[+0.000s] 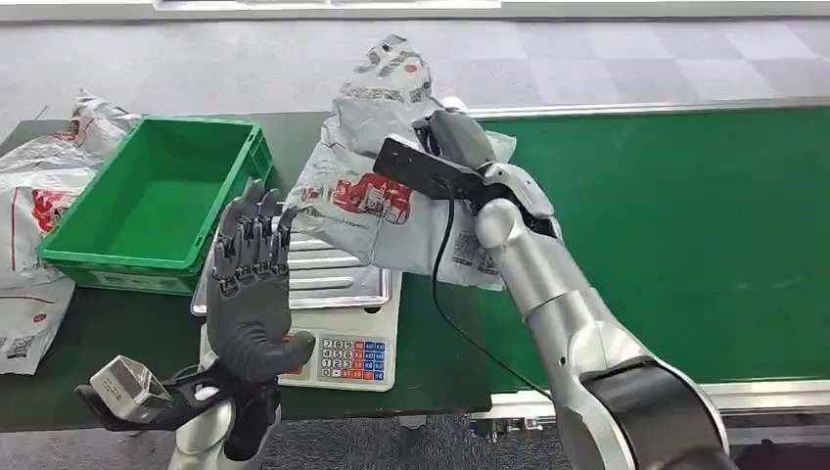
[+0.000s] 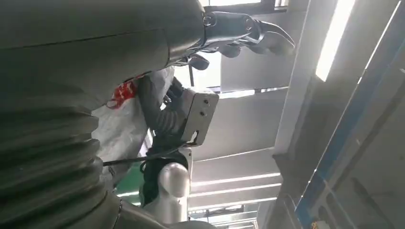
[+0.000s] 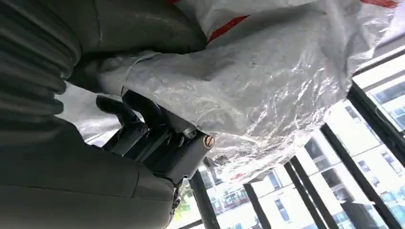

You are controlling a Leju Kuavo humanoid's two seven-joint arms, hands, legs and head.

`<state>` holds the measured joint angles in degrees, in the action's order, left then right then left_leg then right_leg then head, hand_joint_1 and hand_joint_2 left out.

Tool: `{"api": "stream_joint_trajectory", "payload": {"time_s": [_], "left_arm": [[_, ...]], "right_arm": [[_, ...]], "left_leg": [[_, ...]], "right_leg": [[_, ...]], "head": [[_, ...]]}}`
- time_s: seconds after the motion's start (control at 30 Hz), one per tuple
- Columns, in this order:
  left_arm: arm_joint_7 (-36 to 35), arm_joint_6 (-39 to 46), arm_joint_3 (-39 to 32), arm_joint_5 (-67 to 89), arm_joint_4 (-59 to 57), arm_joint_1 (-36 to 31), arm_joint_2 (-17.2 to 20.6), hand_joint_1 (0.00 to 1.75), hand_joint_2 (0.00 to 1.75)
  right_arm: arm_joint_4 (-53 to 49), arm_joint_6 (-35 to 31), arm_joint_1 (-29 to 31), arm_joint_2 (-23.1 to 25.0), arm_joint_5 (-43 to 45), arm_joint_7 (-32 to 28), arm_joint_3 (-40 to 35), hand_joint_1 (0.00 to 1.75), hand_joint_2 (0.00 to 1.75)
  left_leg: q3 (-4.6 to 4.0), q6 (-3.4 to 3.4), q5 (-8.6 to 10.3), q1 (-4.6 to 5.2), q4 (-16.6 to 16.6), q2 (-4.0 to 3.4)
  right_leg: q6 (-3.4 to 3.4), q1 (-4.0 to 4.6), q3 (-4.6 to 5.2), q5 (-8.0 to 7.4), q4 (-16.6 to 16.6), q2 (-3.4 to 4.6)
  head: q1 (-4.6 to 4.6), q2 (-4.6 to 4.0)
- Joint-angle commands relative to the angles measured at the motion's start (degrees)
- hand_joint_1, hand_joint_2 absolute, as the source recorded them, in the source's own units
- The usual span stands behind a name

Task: Moved the parcel from conveyor to table for the left to box.

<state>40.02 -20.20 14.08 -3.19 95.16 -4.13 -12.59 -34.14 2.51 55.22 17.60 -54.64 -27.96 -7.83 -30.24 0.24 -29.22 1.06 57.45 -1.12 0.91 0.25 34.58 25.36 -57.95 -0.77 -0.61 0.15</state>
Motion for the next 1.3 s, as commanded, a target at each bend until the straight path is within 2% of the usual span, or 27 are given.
{"api": "stream_joint_trajectory", "payload": {"time_s": [0.03,0.07,0.17,0.23,0.3,0.4,0.47,0.6,0.7,0.87,1.03,1.07,1.13,1.3], "left_arm": [[-0.02,1.02,1.43,-0.37,-3.88,-2.35,2.56,0.00,1.75],[-0.02,0.92,1.41,-0.52,-4.13,-2.46,2.62,0.00,1.75],[-0.02,0.85,0.48,-1.91,-5.28,-3.35,2.46,0.00,1.75],[-0.02,0.59,-0.33,-2.60,-5.44,-3.66,1.98,0.00,1.75],[-0.02,1.06,-2.37,-3.45,-5.22,-3.86,0.66,0.00,1.75],[-0.02,2.30,-4.86,-4.87,-4.37,-4.09,-1.09,0.00,1.75],[-0.02,6.61,-7.80,-6.22,-2.81,-3.75,-3.26,0.00,1.75],[-0.02,13.23,-11.81,-9.30,-1.22,-4.25,-4.84,0.00,1.75],[-0.02,15.82,-15.92,-7.45,0.23,-5.44,-5.86,0.00,1.75],[-0.02,15.82,-15.92,-7.45,0.23,-5.44,-5.86,0.00,1.75],[-0.02,20.36,-20.61,-2.95,5.83,-7.08,-7.08,0.00,1.75],[-0.02,22.06,-20.68,-1.85,8.03,-6.77,-6.92,0.00,1.75],[-0.02,24.20,-20.40,-0.61,11.56,-6.38,-6.32,0.00,1.75],[-0.02,29.08,-17.67,1.26,16.60,-5.57,-4.32,0.00,1.75]], "right_arm": [[6.55,3.21,4.37,1.08,2.15,-2.71,-3.54,1.75,1.75],[6.66,4.31,4.32,1.20,2.98,-3.61,-3.37,1.75,1.75],[5.86,11.09,2.58,0.40,7.90,-11.66,-3.80,1.75,1.75],[0.26,16.24,-0.17,-0.65,12.52,-12.04,-7.82,1.75,1.75],[-5.82,19.87,-3.22,-3.44,21.04,-12.04,-17.99,1.75,1.75],[-8.94,22.01,-4.41,-5.17,27.55,-12.04,-28.96,1.75,1.75],[-7.99,23.68,-4.16,-5.40,30.65,-12.04,-36.46,1.75,1.75],[-5.18,23.89,-3.77,-5.16,35.18,-12.04,-46.88,1.75,1.75],[-3.90,22.17,-4.01,-4.39,36.90,-12.04,-50.83,1.75,1.75],[-3.90,22.17,-4.01,-4.39,36.90,-12.04,-50.83,1.75,1.75],[0.51,19.06,-3.64,-3.43,36.72,-12.04,-49.85,1.75,1.75],[3.64,14.63,-3.40,-2.30,34.80,-11.80,-48.61,0.00,1.75],[6.78,10.83,-2.66,-1.27,30.75,-8.93,-49.00,0.00,1.75],[8.72,5.17,-2.88,-0.86,25.83,-6.65,-47.34,0.00,1.75]], "left_leg": [[0.15,-0.19,0.05,-0.03,-0.16,0.12],[0.07,-0.14,0.02,0.00,-0.07,0.06],[0.18,-0.20,0.02,-0.03,-0.17,0.06],[0.21,-0.18,0.05,-0.04,-0.17,0.19],[0.16,-0.15,0.05,-0.07,-0.16,0.18],[0.18,-0.16,0.05,-0.10,-0.18,0.15],[0.09,-0.12,0.02,-0.08,-0.07,0.06],[0.17,-0.15,-0.01,-0.10,-0.12,-0.09],[0.17,-0.14,0.01,-0.08,-0.13,-0.02],[0.14,-0.16,0.01,-0.10,-0.11,0.07],[0.02,-0.12,0.00,-0.12,0.01,0.05],[0.10,-0.16,0.02,-0.12,-0.07,0.07],[0.03,-0.12,0.02,-0.10,-0.02,0.09],[0.03,-0.15,-0.02,-0.12,-0.01,0.00]], "right_leg": [[-0.08,-0.01,-0.14,-0.04,0.14,0.06],[-0.05,-0.02,-0.05,-0.01,0.05,0.05],[-0.05,-0.03,-0.15,-0.02,0.14,0.10],[-0.05,-0.01,-0.21,0.00,0.16,-0.05],[-0.05,0.02,-0.18,-0.02,0.19,-0.07],[-0.09,0.05,-0.20,-0.05,0.24,-0.01],[-0.07,0.03,-0.07,-0.02,0.11,0.03],[-0.08,0.05,-0.12,-0.05,0.16,0.22],[-0.06,0.03,-0.12,-0.03,0.15,0.13],[-0.08,0.05,-0.13,-0.01,0.14,0.06],[-0.08,0.08,-0.04,-0.02,0.07,0.04],[-0.10,0.06,-0.11,-0.03,0.13,0.07],[-0.06,0.05,-0.05,-0.01,0.08,0.00],[-0.06,0.07,-0.04,-0.01,0.06,0.10]], "head": [[0.00,0.00],[0.00,0.00],[0.00,0.00],[0.00,0.00],[0.00,0.00],[0.00,0.00],[0.00,0.00],[0.00,0.00],[0.00,0.00],[0.00,0.00],[0.00,0.00],[0.00,0.00],[0.00,0.00],[0.00,0.00]]}}
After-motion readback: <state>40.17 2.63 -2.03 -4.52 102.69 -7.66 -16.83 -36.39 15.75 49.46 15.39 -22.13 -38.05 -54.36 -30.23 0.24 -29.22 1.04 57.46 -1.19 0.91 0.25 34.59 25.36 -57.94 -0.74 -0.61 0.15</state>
